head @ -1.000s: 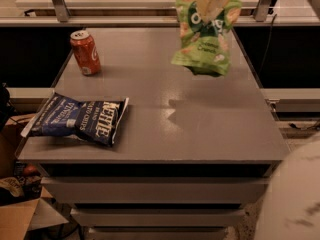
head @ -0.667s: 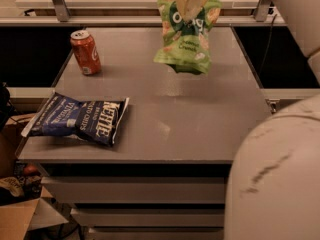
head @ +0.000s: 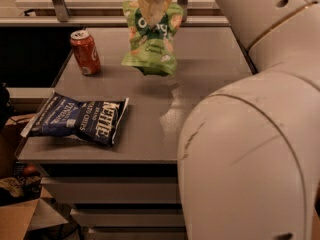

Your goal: Move green rice chip bag near coke can

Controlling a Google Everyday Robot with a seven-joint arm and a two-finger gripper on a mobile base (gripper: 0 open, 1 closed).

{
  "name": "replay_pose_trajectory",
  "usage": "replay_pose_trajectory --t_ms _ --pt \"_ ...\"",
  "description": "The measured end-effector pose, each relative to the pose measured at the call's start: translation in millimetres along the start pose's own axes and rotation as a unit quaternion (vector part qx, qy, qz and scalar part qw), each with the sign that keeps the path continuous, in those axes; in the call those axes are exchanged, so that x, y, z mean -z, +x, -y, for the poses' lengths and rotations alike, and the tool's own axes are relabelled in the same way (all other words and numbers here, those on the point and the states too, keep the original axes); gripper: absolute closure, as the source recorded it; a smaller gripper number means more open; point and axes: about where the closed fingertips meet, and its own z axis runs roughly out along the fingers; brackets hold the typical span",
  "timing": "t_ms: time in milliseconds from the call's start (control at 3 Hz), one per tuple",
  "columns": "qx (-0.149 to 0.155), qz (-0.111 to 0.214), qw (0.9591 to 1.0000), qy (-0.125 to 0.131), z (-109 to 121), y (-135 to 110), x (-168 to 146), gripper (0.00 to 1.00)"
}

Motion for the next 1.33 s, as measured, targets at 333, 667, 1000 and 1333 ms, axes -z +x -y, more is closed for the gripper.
replay_pose_trajectory --t_ms 333,667,1000,1333 --pt "0.032 0.002 0.9991 -0.027 -26.5 -23.3 -14.8 1.0" --pt "0.061 0.006 0.9969 -0.049 -47.2 -41.2 -24.9 1.0" --pt "0.069 0.007 0.9956 -0.063 -59.0 -53.6 -33.6 0.84" --pt "0.066 0.008 0.9954 -0.068 -64.0 -62.0 -42.2 0.59"
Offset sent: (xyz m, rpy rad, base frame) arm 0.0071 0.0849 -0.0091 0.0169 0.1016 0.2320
